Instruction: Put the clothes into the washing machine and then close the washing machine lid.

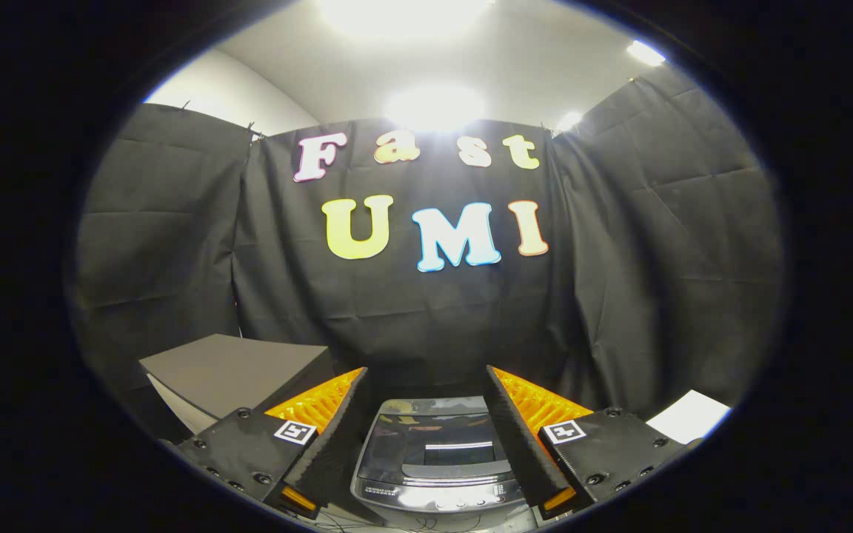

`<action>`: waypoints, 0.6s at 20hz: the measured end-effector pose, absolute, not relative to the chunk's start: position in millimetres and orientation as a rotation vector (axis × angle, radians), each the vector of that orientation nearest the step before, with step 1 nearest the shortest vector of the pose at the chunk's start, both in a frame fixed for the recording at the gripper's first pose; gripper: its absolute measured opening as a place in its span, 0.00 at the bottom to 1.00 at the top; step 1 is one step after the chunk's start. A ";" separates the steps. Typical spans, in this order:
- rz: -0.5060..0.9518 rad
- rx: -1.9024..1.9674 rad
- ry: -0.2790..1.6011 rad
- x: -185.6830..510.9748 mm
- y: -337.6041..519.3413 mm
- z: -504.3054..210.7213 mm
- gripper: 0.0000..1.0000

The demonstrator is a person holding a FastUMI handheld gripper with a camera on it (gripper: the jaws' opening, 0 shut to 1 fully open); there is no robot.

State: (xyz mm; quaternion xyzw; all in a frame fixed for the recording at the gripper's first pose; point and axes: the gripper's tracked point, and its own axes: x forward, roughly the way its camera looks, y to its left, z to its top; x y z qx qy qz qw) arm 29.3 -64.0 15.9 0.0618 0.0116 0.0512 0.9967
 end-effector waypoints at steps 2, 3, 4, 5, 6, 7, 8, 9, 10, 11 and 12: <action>0.103 0.112 -0.001 16.9 -62.8 21.2 0.95; 0.100 0.107 -0.018 10.0 -63.6 24.3 0.95; 0.094 0.104 -0.039 4.6 -64.4 28.5 0.95; 0.086 0.108 -0.048 0.0 -65.4 28.8 0.95; 0.080 0.114 -0.052 -4.1 -66.0 26.7 0.95; 0.074 0.118 -0.056 -7.2 -65.9 25.3 0.95; 0.067 0.118 -0.058 -10.5 -66.7 23.4 0.96; 0.059 0.111 -0.060 -12.6 -69.0 23.4 0.96; 0.048 0.106 -0.069 -14.3 -71.3 24.8 0.96; 0.035 0.097 -0.071 -14.1 -73.2 23.8 0.95; 0.023 0.096 -0.081 -15.4 -76.2 25.6 0.95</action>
